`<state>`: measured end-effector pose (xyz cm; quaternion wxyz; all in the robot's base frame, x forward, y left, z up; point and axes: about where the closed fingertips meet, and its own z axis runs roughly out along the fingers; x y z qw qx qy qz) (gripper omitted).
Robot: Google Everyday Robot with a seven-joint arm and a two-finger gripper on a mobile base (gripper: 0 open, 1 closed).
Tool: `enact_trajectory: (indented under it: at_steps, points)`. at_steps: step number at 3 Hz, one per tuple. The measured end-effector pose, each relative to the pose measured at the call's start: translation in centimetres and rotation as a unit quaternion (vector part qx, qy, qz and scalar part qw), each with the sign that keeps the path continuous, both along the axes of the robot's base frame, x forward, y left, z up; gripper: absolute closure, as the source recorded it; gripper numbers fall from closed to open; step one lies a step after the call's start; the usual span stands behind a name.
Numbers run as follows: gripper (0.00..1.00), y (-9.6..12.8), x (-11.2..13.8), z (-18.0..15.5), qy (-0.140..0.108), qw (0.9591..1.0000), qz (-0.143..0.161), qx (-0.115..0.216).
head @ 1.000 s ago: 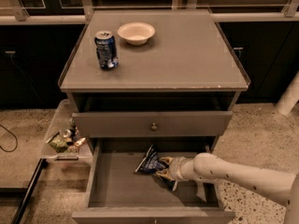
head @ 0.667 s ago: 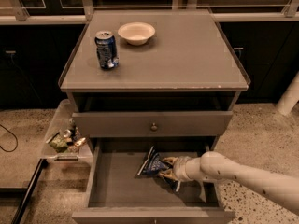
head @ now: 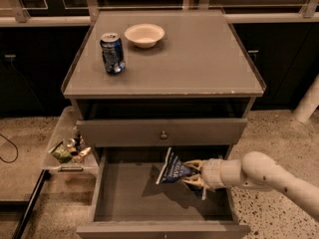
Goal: Pick blue chip bag from middle drawer and place on counter
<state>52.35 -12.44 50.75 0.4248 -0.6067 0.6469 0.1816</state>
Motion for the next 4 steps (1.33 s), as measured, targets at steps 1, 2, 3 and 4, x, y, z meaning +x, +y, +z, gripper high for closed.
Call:
enact_trajectory:
  at_steps: [1, 2, 3, 4]
  points:
    - [1.00, -2.2, -3.1, 6.0, -0.013, 0.9992, 0.036, 0.005]
    - [1.00, -2.2, -3.1, 6.0, -0.014, 0.9992, 0.036, 0.005]
    - [1.00, -1.8, -4.1, 7.9, -0.040, 0.9984, 0.039, -0.007]
    - [1.00, -0.9, -5.7, 13.4, -0.091, 0.9937, 0.060, -0.025]
